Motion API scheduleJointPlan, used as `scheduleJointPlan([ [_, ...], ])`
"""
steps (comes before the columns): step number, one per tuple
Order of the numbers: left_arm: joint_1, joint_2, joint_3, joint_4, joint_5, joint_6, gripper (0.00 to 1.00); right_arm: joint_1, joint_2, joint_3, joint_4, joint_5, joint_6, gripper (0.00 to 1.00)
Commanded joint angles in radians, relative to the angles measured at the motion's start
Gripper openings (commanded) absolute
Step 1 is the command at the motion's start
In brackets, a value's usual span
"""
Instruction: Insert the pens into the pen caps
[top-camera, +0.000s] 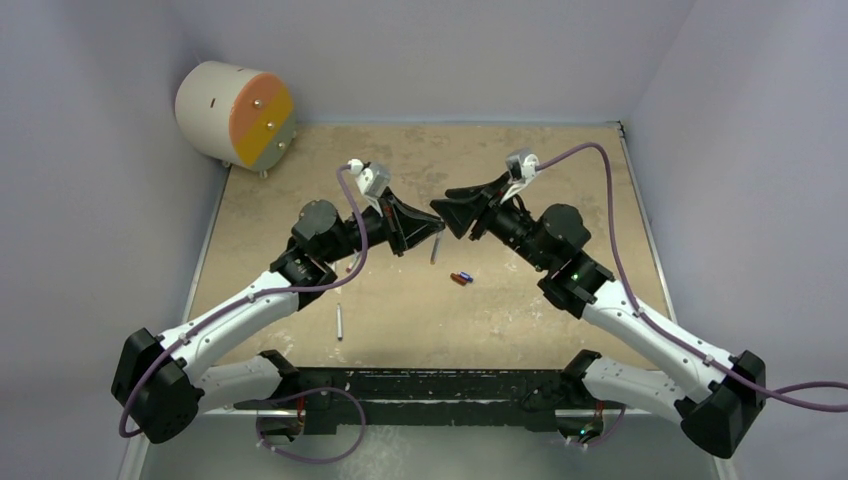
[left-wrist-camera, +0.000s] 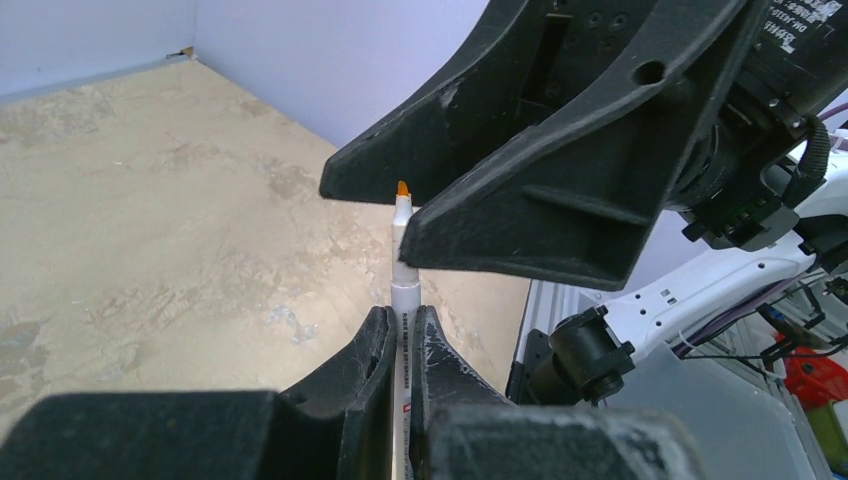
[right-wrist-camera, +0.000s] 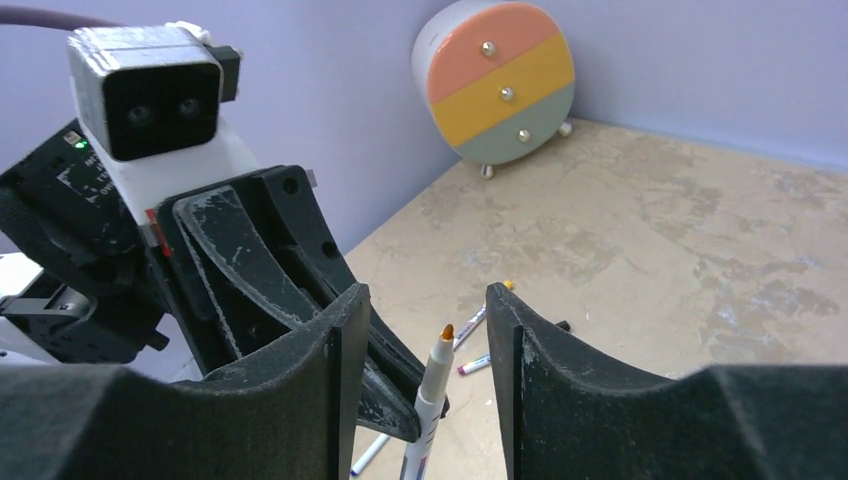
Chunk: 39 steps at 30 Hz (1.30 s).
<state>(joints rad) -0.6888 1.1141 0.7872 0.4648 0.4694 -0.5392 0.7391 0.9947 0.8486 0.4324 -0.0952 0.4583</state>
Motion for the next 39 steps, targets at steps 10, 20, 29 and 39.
scheduleJointPlan([
  [10, -0.003, -0.044, 0.068, 0.008, -0.014, 0.041, 0.00, -0.003, 0.007, 0.033, 0.050, -0.052, 0.025, 0.16],
  [20, -0.003, -0.034, 0.049, 0.055, -0.013, 0.011, 0.18, -0.008, -0.038, -0.003, 0.146, -0.040, 0.061, 0.00],
  [29, -0.003, -0.019, 0.003, 0.184, 0.050, -0.073, 0.35, -0.023, -0.077, -0.023, 0.241, -0.045, 0.107, 0.00],
  [39, -0.011, 0.036, 0.005, 0.339, 0.190, -0.179, 0.50, -0.025, -0.064, -0.013, 0.263, -0.083, 0.121, 0.00],
])
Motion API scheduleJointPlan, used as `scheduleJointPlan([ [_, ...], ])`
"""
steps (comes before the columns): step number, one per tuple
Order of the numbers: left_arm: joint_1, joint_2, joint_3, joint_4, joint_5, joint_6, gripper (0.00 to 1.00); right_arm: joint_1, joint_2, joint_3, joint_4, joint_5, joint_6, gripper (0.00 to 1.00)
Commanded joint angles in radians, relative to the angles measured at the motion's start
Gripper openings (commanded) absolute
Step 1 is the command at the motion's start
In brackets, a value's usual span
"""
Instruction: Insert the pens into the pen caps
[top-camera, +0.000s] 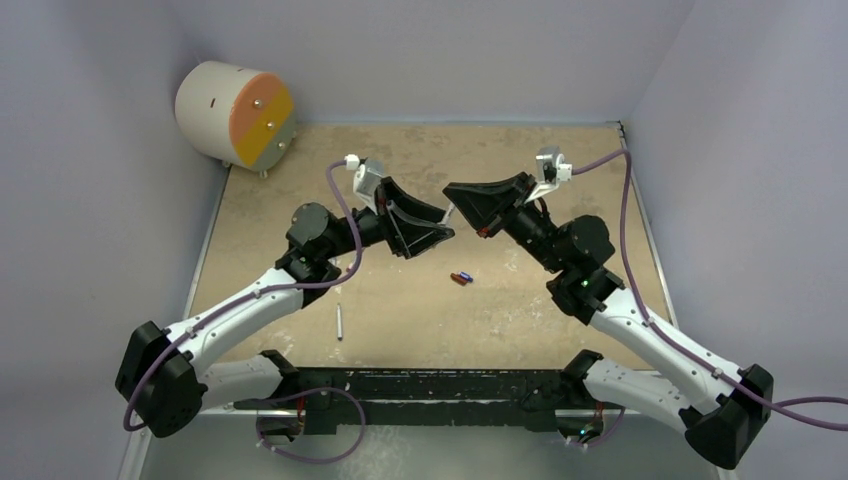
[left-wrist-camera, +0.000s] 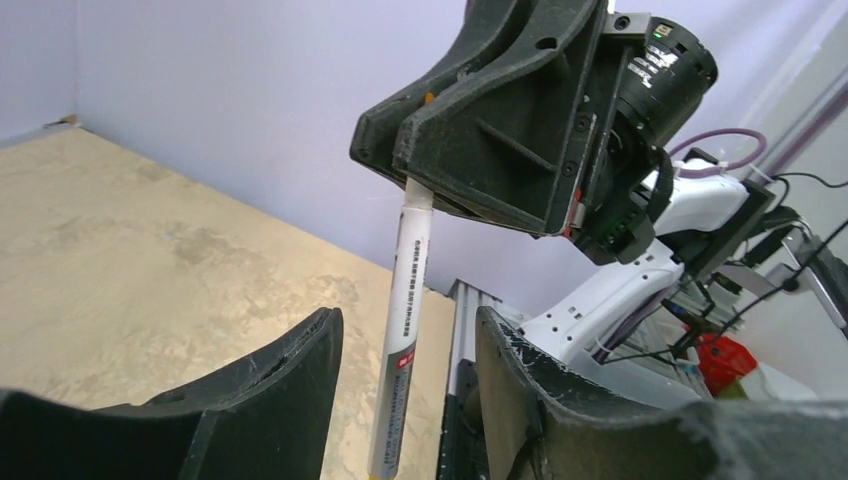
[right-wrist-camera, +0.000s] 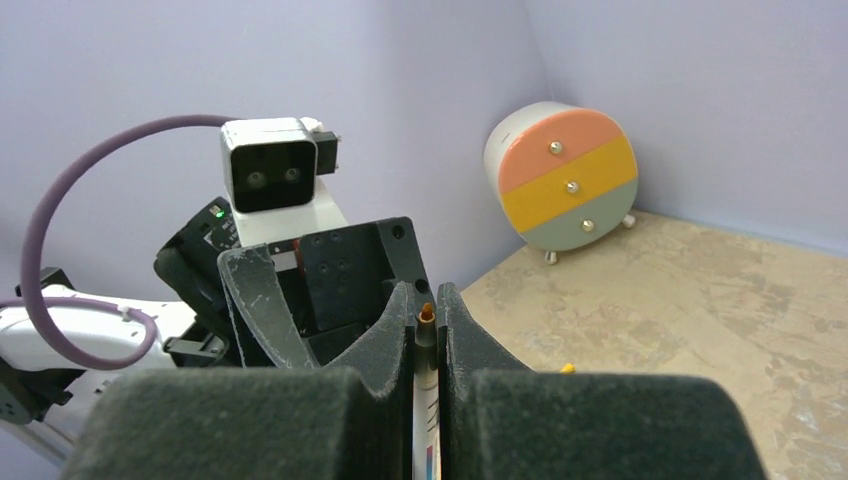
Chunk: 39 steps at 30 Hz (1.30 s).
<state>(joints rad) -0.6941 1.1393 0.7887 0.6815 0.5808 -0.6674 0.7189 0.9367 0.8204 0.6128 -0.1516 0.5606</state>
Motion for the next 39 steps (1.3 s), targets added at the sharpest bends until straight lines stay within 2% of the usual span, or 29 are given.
scheduleJointPlan([
  [1, -0.010, 0.015, 0.005, 0.122, 0.083, -0.051, 0.48, -0.005, -0.006, 0.017, 0.084, -0.031, 0.019, 0.00],
  [3, -0.017, 0.028, 0.008, 0.124, 0.101, -0.051, 0.46, -0.005, -0.008, 0.022, 0.079, -0.035, 0.018, 0.00],
  [4, -0.020, 0.035, 0.011, 0.124, 0.111, -0.052, 0.37, -0.005, -0.008, 0.024, 0.074, -0.037, 0.018, 0.00],
  [6, -0.023, 0.049, 0.016, 0.124, 0.119, -0.055, 0.24, -0.005, -0.009, 0.021, 0.070, -0.037, 0.018, 0.00],
  [8, -0.023, 0.053, 0.016, 0.124, 0.116, -0.055, 0.00, -0.005, -0.012, 0.018, 0.060, -0.039, 0.018, 0.00],
  [12, -0.023, 0.030, 0.020, 0.092, 0.089, -0.022, 0.00, -0.005, -0.022, 0.013, 0.023, -0.026, 0.006, 0.00],
  [13, -0.024, 0.023, 0.022, 0.072, 0.078, -0.004, 0.00, -0.004, -0.026, 0.018, -0.003, -0.012, 0.000, 0.12],
  [15, -0.022, 0.010, 0.035, -0.002, 0.044, 0.049, 0.00, -0.005, -0.050, 0.024, -0.065, 0.042, -0.026, 0.45],
  [16, -0.022, 0.004, 0.047, -0.065, 0.021, 0.093, 0.00, -0.006, -0.069, 0.024, -0.107, 0.090, -0.041, 0.53],
  [18, -0.021, -0.012, 0.065, -0.227, -0.053, 0.196, 0.00, -0.005, -0.116, 0.028, -0.214, 0.199, -0.083, 0.57],
  [20, -0.015, -0.027, 0.069, -0.320, -0.150, 0.272, 0.00, -0.006, -0.121, 0.052, -0.372, 0.327, -0.124, 0.56],
  [22, -0.001, -0.035, 0.066, -0.358, -0.188, 0.306, 0.00, -0.007, -0.086, 0.074, -0.528, 0.400, -0.163, 0.55],
  [23, 0.006, -0.036, 0.068, -0.366, -0.195, 0.310, 0.00, -0.006, -0.058, 0.085, -0.610, 0.418, -0.172, 0.51],
  [26, 0.010, -0.036, 0.077, -0.369, -0.188, 0.308, 0.00, -0.006, 0.039, 0.075, -0.759, 0.405, -0.159, 0.18],
  [28, 0.010, -0.029, 0.085, -0.368, -0.171, 0.301, 0.00, -0.007, 0.085, 0.032, -0.759, 0.340, -0.154, 0.00],
  [32, 0.010, -0.017, 0.100, -0.388, -0.148, 0.298, 0.00, -0.005, 0.161, -0.072, -0.629, 0.180, -0.208, 0.00],
  [34, 0.010, -0.019, 0.099, -0.387, -0.138, 0.295, 0.00, -0.005, 0.222, -0.079, -0.616, 0.149, -0.223, 0.00],
  [35, 0.010, -0.021, 0.099, -0.387, -0.125, 0.296, 0.00, -0.004, 0.255, -0.076, -0.611, 0.140, -0.231, 0.03],
  [37, 0.010, -0.031, 0.101, -0.391, -0.103, 0.298, 0.00, -0.005, 0.318, -0.070, -0.597, 0.132, -0.250, 0.14],
  [39, 0.010, -0.039, 0.107, -0.417, -0.094, 0.307, 0.00, -0.004, 0.364, -0.073, -0.584, 0.129, -0.262, 0.19],
])
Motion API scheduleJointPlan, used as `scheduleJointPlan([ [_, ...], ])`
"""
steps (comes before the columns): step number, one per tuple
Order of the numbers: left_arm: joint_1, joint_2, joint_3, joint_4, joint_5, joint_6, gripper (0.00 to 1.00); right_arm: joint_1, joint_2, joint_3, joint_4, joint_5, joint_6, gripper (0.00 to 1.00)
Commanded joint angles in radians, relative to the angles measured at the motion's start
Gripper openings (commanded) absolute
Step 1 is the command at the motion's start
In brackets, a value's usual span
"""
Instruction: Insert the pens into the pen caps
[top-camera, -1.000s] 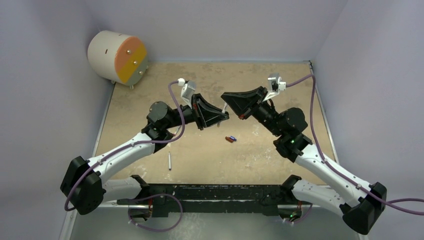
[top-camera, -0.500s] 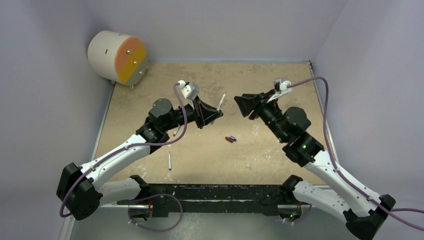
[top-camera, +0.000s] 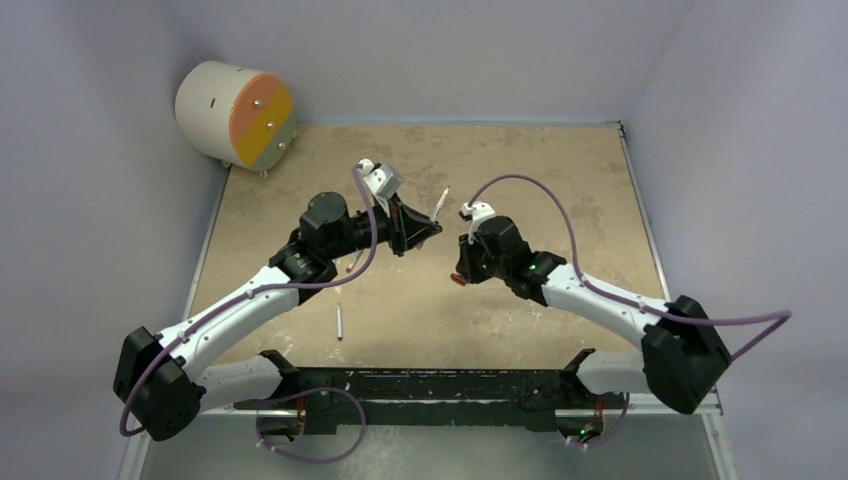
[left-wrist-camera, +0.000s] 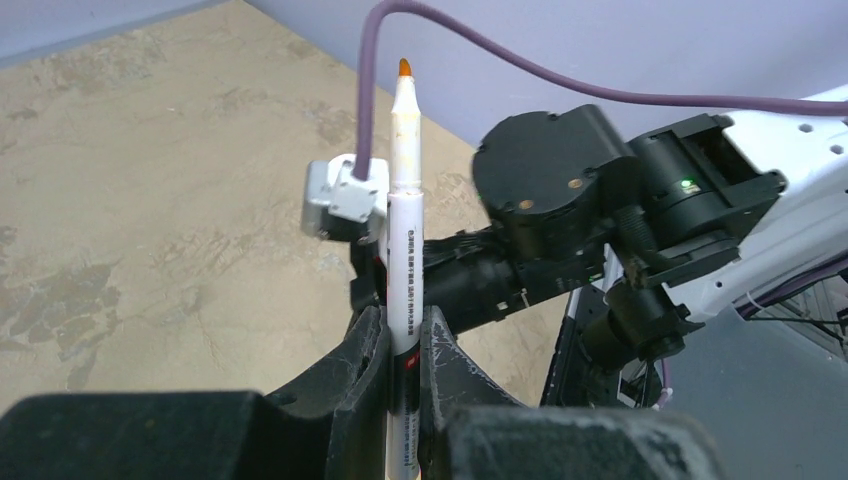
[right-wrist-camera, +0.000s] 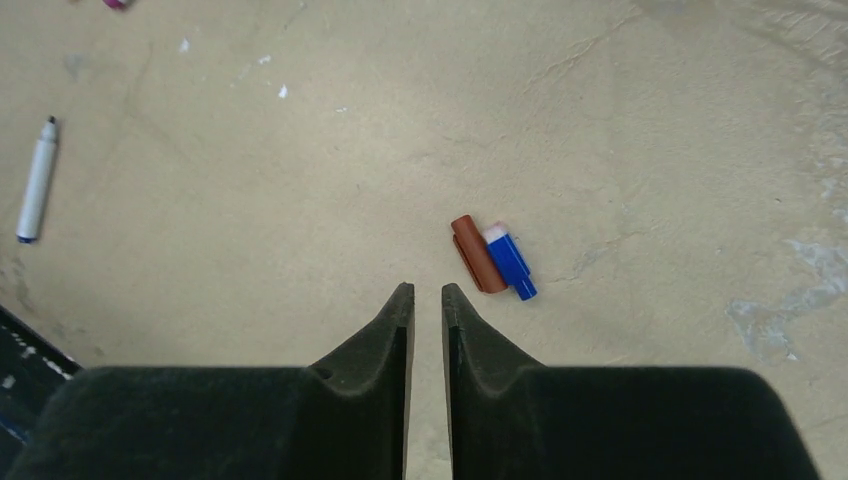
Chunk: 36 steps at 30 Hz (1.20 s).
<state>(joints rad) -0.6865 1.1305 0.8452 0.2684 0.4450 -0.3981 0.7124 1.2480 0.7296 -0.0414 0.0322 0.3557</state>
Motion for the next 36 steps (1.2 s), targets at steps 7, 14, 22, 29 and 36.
scheduleJointPlan([
  [7, 0.002, -0.048, 0.059, -0.077, 0.007, 0.066, 0.00, 0.001, 0.200, 0.019, 0.112, -0.063, -0.072, 0.21],
  [14, 0.003, -0.038, 0.059, -0.092, 0.007, 0.070, 0.00, 0.001, 0.254, 0.028, 0.124, -0.064, -0.066, 0.27],
  [22, 0.002, -0.036, 0.058, -0.097, 0.009, 0.074, 0.00, 0.001, 0.325, 0.039, 0.134, -0.034, -0.063, 0.33],
  [29, 0.002, -0.032, 0.056, -0.098, 0.008, 0.073, 0.00, 0.002, 0.326, 0.038, 0.155, -0.021, -0.060, 0.31],
  [36, 0.002, -0.021, 0.058, -0.094, 0.014, 0.070, 0.00, 0.001, 0.241, 0.060, 0.055, -0.019, -0.025, 0.39],
])
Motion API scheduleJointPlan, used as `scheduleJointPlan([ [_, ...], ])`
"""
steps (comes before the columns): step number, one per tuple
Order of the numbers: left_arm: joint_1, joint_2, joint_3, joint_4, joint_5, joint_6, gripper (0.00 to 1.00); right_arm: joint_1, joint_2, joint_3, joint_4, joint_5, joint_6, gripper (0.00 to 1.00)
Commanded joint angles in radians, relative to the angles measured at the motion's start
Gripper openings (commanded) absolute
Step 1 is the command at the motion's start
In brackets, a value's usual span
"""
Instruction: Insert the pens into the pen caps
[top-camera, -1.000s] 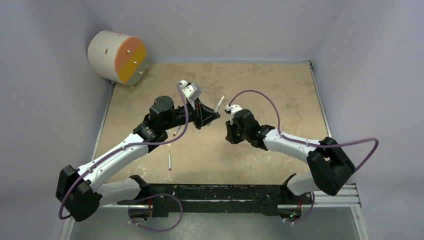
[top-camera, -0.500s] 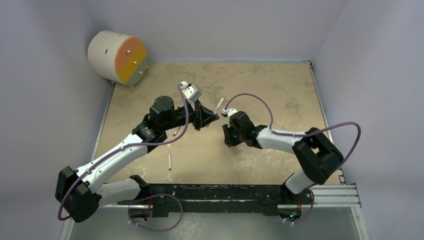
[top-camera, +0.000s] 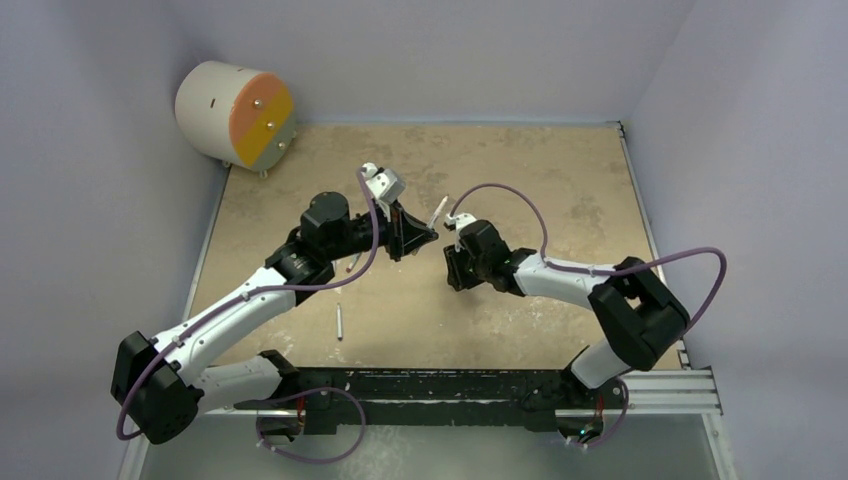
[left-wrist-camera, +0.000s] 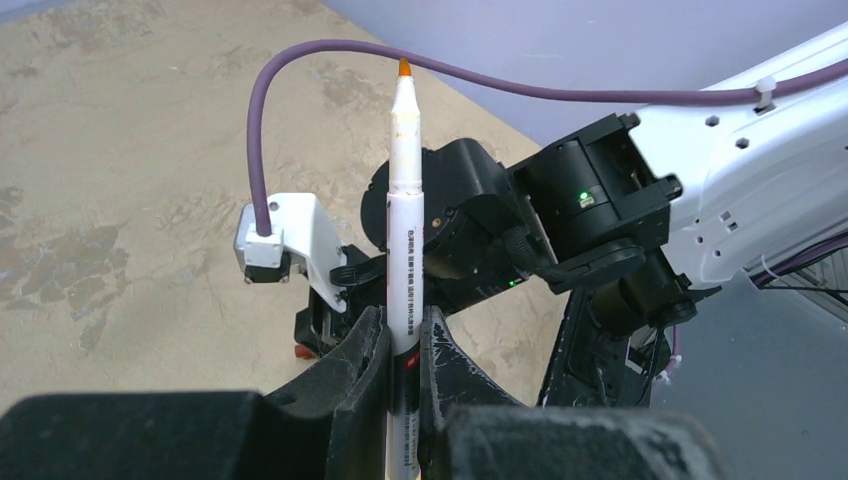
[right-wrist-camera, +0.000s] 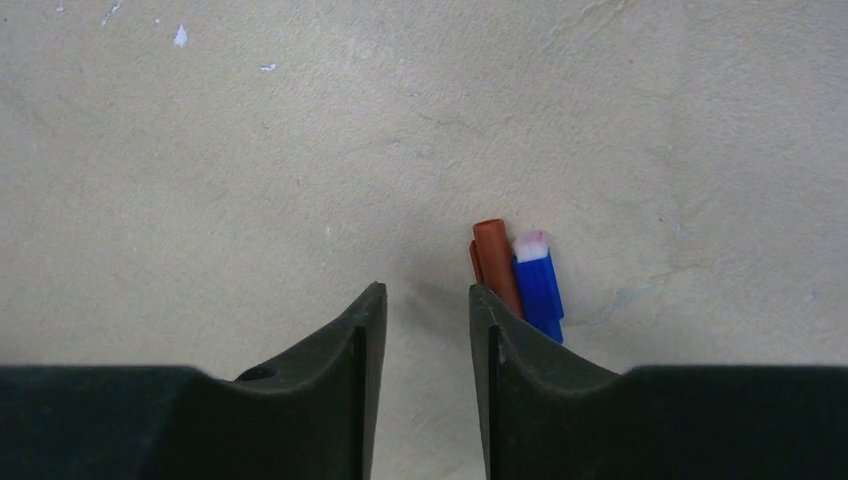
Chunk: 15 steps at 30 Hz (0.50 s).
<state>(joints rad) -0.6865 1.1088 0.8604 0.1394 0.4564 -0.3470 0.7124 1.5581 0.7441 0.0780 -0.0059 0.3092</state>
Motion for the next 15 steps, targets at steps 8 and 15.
scheduleJointPlan([
  [8, 0.002, 0.006, 0.041, 0.040, 0.007, 0.016, 0.00, 0.001, -0.080, 0.048, -0.130, 0.009, 0.039, 0.41],
  [15, 0.002, -0.001, 0.045, 0.022, 0.005, 0.024, 0.00, 0.002, -0.070, 0.030, -0.128, -0.015, 0.074, 0.00],
])
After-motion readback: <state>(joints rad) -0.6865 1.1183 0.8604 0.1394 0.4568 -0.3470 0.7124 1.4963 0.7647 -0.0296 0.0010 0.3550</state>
